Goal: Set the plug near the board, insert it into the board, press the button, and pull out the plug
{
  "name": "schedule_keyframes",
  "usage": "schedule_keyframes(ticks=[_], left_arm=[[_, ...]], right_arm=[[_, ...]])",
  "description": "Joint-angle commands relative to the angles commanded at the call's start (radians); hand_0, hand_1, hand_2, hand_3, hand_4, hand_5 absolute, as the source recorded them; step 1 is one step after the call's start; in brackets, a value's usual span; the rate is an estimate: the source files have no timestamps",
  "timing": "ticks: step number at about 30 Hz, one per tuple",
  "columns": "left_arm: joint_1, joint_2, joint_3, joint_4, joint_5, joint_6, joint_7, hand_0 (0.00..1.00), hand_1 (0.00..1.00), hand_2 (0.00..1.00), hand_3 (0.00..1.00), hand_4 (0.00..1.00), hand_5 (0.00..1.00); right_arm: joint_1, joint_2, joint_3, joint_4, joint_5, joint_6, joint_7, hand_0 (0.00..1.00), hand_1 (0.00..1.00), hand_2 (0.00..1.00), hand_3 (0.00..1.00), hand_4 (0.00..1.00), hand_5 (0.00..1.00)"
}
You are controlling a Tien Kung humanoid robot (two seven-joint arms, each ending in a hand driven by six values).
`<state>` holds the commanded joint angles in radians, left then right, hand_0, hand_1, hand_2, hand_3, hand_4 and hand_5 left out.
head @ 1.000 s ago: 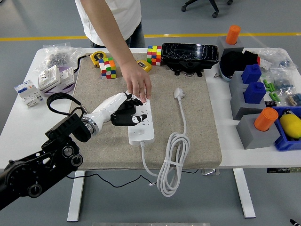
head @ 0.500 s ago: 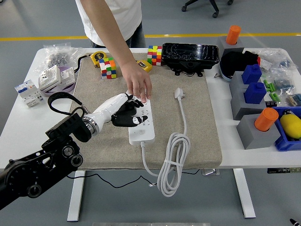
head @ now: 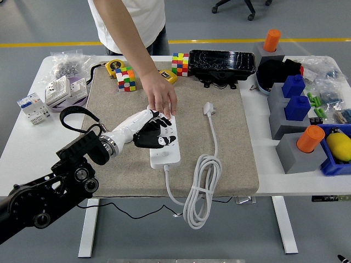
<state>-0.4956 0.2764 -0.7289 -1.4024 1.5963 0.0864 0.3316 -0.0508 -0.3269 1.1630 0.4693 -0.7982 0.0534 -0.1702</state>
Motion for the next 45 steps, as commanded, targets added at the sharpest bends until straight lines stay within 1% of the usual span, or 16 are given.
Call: schedule_keyframes(ticks=[4, 7, 10, 11, 14, 16, 17, 20, 22, 23, 25, 28, 29, 31, 37, 45], left_arm=[[0.014, 0.006, -0.027, -0.022, 0.003, 0.015, -0.014, 0.647, 0.701, 0.701, 0.664, 0.780, 0.425], [0.030, 0.020, -0.046, -0.068, -0.007, 0.017, -0.013, 0.633, 0.696, 0.699, 0.671, 0.782, 0.425], [0.040, 0.032, -0.059, -0.120, -0.034, 0.006, -0.001, 0.633, 0.696, 0.699, 0.671, 0.782, 0.425], [0.044, 0.037, -0.067, -0.145, -0.051, -0.010, 0.015, 0.392, 0.558, 0.601, 0.661, 0.790, 0.396], [0.049, 0.044, -0.082, -0.195, -0.073, -0.058, 0.067, 0.392, 0.558, 0.601, 0.661, 0.790, 0.396], [0.050, 0.046, -0.086, -0.212, -0.072, -0.090, 0.099, 0.392, 0.558, 0.601, 0.661, 0.790, 0.396], [0.049, 0.046, -0.087, -0.215, -0.069, -0.103, 0.112, 0.184, 0.188, 0.287, 0.655, 0.807, 0.160], [0.046, 0.047, -0.083, -0.205, -0.054, -0.149, 0.155, 0.184, 0.188, 0.287, 0.655, 0.807, 0.160], [0.044, 0.048, -0.081, -0.194, -0.064, -0.180, 0.182, 0.184, 0.188, 0.287, 0.655, 0.807, 0.160], [0.042, 0.048, -0.079, -0.188, -0.066, -0.193, 0.192, 0.123, 0.060, 0.168, 0.797, 0.764, 0.049], [0.041, 0.048, -0.077, -0.179, -0.073, -0.216, 0.213, 0.123, 0.060, 0.168, 0.797, 0.764, 0.049], [0.040, 0.050, -0.080, -0.171, -0.085, -0.274, 0.255, 0.123, 0.060, 0.168, 0.797, 0.764, 0.049], [0.040, 0.051, -0.079, -0.171, -0.088, -0.283, 0.261, 0.105, 0.072, 0.168, 0.745, 0.557, 0.002], [0.039, 0.054, -0.077, -0.169, -0.099, -0.303, 0.274, 0.105, 0.072, 0.168, 0.745, 0.557, 0.002], [0.034, 0.054, -0.064, -0.158, -0.121, -0.321, 0.288, 0.104, 0.071, 0.170, 0.762, 0.560, 0.002], [0.009, 0.036, -0.033, -0.127, -0.140, -0.303, 0.276, 0.102, 0.072, 0.172, 0.760, 0.559, 0.002]], right_arm=[[0.000, -0.001, 0.000, 0.000, -0.001, 0.000, 0.000, 0.755, 0.724, 0.731, 0.743, 0.998, 0.672], [0.000, -0.001, 0.000, 0.001, -0.001, -0.001, 0.000, 0.755, 0.724, 0.732, 0.744, 0.998, 0.672], [-0.001, -0.001, -0.002, 0.000, -0.002, 0.000, 0.000, 0.755, 0.724, 0.732, 0.744, 0.998, 0.672], [-0.001, -0.001, -0.002, 0.000, -0.002, 0.000, -0.001, 0.756, 0.724, 0.731, 0.744, 0.998, 0.671], [-0.001, -0.002, -0.003, 0.001, -0.002, 0.000, -0.001, 0.756, 0.724, 0.731, 0.744, 0.998, 0.671], [-0.001, -0.003, -0.004, 0.002, -0.002, 0.000, -0.001, 0.756, 0.724, 0.731, 0.744, 0.998, 0.671], [-0.001, -0.004, -0.005, 0.002, -0.002, 0.000, -0.001, 0.754, 0.724, 0.731, 0.743, 0.998, 0.672], [0.000, -0.005, -0.003, 0.003, -0.002, -0.001, -0.001, 0.754, 0.724, 0.731, 0.743, 0.998, 0.672], [0.000, -0.006, -0.004, 0.003, -0.001, -0.001, -0.001, 0.754, 0.724, 0.731, 0.743, 0.998, 0.672], [0.001, -0.007, -0.005, 0.002, -0.002, -0.001, -0.002, 0.754, 0.724, 0.731, 0.743, 0.998, 0.673], [0.001, -0.007, -0.005, 0.002, -0.001, -0.001, -0.002, 0.754, 0.724, 0.731, 0.743, 0.998, 0.673], [0.002, -0.009, -0.006, 0.002, -0.001, -0.001, -0.002, 0.754, 0.724, 0.731, 0.743, 0.998, 0.673], [0.002, -0.009, -0.006, 0.002, -0.001, -0.001, -0.002, 0.754, 0.724, 0.731, 0.742, 0.998, 0.672], [0.002, -0.010, -0.007, 0.002, -0.001, -0.001, -0.002, 0.754, 0.724, 0.731, 0.742, 0.998, 0.672], [0.004, -0.013, -0.011, 0.003, 0.000, -0.001, -0.002, 0.754, 0.724, 0.731, 0.742, 0.998, 0.672], [0.009, -0.017, -0.015, 0.005, 0.000, 0.000, -0.002, 0.755, 0.723, 0.731, 0.742, 0.998, 0.671]])
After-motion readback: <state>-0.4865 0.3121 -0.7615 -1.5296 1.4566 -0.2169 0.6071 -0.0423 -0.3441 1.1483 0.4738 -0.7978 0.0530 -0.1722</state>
